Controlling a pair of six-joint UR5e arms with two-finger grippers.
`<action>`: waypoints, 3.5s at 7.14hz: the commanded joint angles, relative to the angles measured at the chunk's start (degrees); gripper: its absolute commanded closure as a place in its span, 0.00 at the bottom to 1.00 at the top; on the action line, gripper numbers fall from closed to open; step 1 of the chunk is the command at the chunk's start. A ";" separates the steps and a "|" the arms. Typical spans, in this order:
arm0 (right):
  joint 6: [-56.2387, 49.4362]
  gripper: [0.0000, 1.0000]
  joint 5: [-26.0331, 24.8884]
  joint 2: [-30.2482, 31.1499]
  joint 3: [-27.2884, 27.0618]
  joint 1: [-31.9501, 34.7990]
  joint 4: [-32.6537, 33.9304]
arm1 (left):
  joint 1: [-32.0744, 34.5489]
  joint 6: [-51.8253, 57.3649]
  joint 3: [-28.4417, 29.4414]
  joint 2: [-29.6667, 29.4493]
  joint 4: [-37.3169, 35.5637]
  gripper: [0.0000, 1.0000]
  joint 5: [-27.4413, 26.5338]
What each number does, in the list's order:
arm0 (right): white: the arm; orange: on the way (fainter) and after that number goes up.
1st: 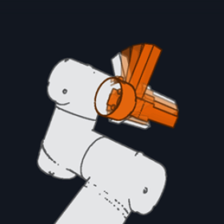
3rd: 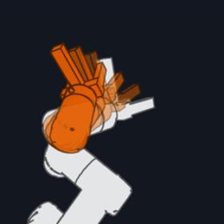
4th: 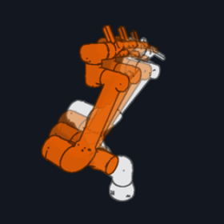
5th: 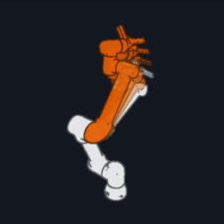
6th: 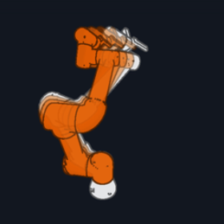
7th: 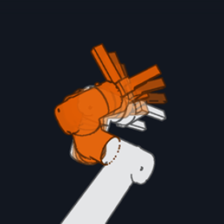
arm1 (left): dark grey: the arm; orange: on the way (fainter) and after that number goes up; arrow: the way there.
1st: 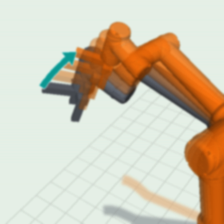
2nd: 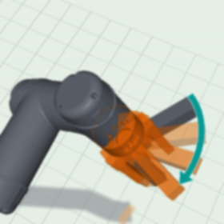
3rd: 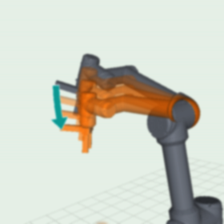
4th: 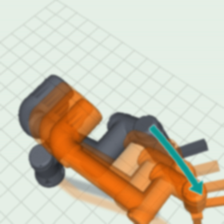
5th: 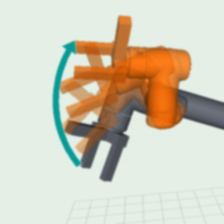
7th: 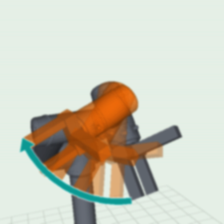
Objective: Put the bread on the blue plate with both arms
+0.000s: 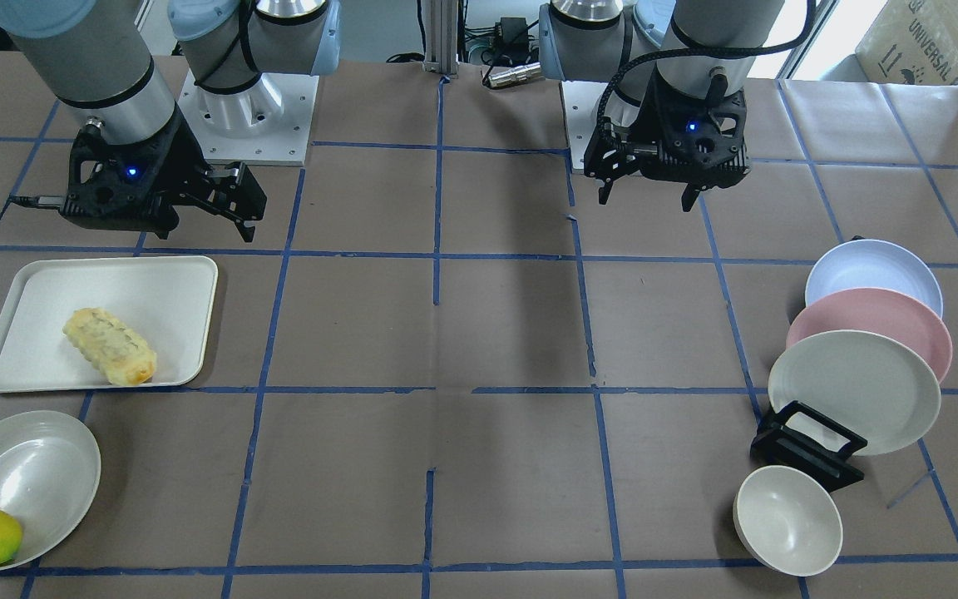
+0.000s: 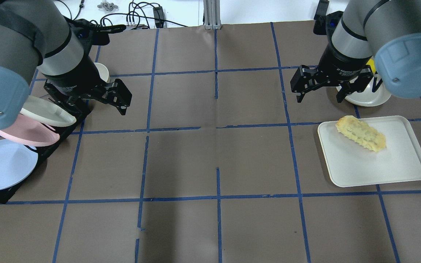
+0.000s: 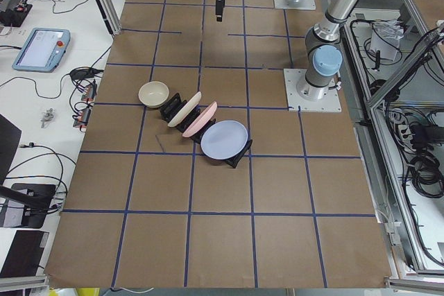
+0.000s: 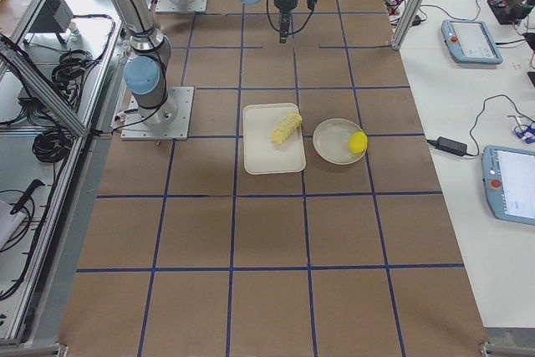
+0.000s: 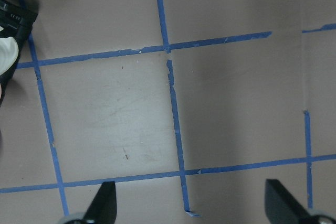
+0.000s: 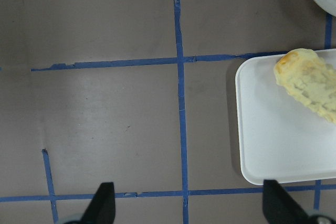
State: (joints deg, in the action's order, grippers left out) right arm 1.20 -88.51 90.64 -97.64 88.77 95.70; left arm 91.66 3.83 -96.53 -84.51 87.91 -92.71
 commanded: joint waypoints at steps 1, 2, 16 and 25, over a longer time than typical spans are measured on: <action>-0.14 0.00 0.00 -0.11 -0.18 0.00 0.19 | -0.43 0.39 2.21 0.48 2.17 0.00 -0.36; -0.23 0.00 0.00 -0.11 -0.27 0.00 1.32 | -2.78 5.27 3.97 0.57 5.05 0.00 -0.45; 0.30 0.00 0.09 -0.11 -2.37 0.09 3.16 | -54.74 66.10 14.75 -21.89 1.91 0.00 3.33; -0.14 0.00 0.00 -0.11 -2.81 0.09 3.79 | -57.82 67.19 17.08 -37.73 1.41 0.00 7.47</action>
State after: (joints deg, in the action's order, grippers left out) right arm 1.29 -88.51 90.59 -100.43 88.86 99.41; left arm 33.88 71.06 -79.59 -120.28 91.68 -84.83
